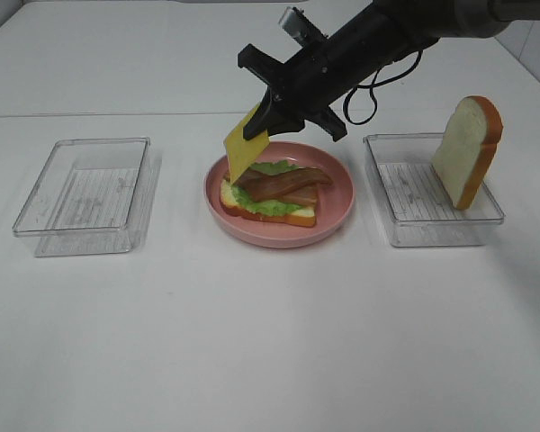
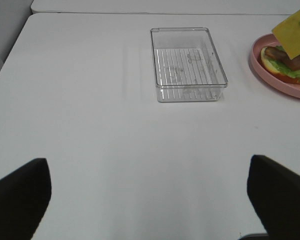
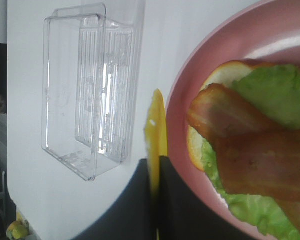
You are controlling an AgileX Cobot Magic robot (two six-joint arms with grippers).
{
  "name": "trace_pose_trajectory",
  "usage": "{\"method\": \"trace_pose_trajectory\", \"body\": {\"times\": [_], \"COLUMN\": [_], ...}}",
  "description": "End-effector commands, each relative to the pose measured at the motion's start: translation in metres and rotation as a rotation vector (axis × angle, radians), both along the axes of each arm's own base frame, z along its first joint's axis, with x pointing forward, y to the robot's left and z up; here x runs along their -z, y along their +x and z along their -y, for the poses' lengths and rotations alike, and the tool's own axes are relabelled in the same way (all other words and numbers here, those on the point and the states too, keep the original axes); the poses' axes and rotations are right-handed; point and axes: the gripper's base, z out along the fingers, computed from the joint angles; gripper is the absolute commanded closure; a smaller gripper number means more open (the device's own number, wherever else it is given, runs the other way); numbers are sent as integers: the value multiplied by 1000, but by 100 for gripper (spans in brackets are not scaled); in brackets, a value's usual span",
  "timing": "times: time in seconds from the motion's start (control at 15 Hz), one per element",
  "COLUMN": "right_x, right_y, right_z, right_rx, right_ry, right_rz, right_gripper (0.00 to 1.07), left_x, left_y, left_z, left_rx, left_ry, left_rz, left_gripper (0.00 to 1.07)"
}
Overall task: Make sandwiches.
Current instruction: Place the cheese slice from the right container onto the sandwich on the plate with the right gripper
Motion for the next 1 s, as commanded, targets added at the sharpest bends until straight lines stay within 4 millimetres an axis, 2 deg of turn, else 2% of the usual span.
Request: {"method": "trace_pose_trajectory", "body": {"times": [0.07, 0.27, 0.4, 0.73, 0.87, 0.93, 1.0], "right_x": [0, 12, 30, 32, 32, 31, 25], "right_y": [3, 4, 3, 2, 2, 1, 0], "right_z": [3, 2, 2, 6, 6, 7, 10], "right_rx": [35, 47, 34, 17, 19, 9, -15], "right_ry": [-18, -18, -36, -93, -100, -111, -149], "right_rz": [29, -10, -63, -55, -66, -65, -36], "right_gripper": [107, 107, 107, 107, 89, 66, 36], "left_x": [-1, -1, -1, -1, -1, -1, -1], "left_y": [-2, -2, -2, -2, -2, -2, -2], "left_z": [1, 1, 1, 1, 1, 1, 1], "left_rx": [-1, -1, -1, -1, -1, -1, -1], "left_ry": [-13, -13, -13, -13, -13, -13, -13], "left_rz": [28, 28, 28, 28, 28, 28, 28], "left_gripper": [6, 6, 6, 6, 6, 6, 6]}}
